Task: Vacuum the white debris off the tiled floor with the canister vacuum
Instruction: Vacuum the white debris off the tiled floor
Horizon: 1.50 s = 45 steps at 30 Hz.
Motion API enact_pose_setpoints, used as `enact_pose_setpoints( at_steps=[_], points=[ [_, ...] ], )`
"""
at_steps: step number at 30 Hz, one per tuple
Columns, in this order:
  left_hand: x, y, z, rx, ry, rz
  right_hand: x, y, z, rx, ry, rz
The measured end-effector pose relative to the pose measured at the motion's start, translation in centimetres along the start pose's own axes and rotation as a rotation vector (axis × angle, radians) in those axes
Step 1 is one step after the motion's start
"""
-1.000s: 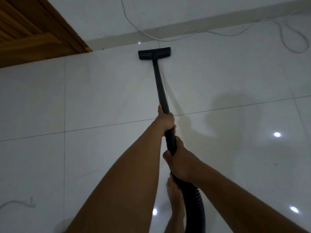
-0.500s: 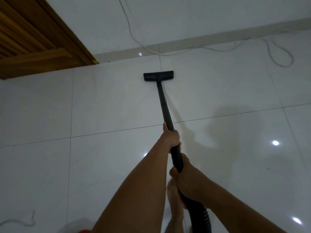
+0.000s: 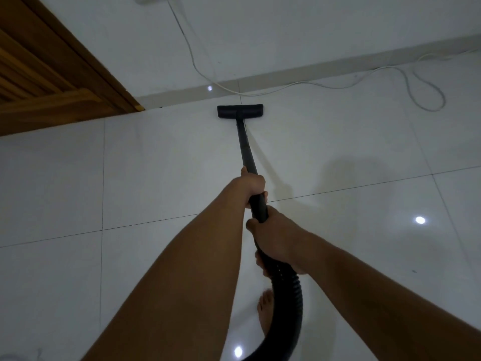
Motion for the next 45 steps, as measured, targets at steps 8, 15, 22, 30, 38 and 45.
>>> enact_pose_setpoints(
  at_steps=[8, 15, 22, 30, 38, 45],
  points=[
    [-2.3, -1.9, -5.5, 0.038, 0.029, 0.013, -1.4, -1.7, 5.8, -0.005, 0.022, 0.01],
    [-3.0, -3.5, -6.7, 0.069, 0.065, -0.003, -1.8, -3.1, 7.6, 0.066, 0.09, 0.035],
    [-1.8, -2.3, -3.3, 0.022, 0.023, -0.028, -0.8, -2.5, 4.0, 0.069, 0.084, 0.031],
    [1.9, -0.9, 2.9, -0.019, 0.027, -0.028, -0.3, -1.2, -3.2, 0.076, 0.084, 0.012],
    [6.5, 1.7, 10.8, -0.033, 0.047, -0.016, 0.1, 3.5, -10.8, 0.033, 0.231, -0.041],
    [10.1, 5.8, 18.0, -0.044, 0.072, -0.017, 1.5, 7.3, -18.4, 0.093, 0.219, 0.003]
  ],
)
Point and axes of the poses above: each hand's wrist, its own y-axis away from the middle knuckle, its own x-axis out of the palm, z = x × y, the point moved 1 cm from there along -y, towards the middle knuckle
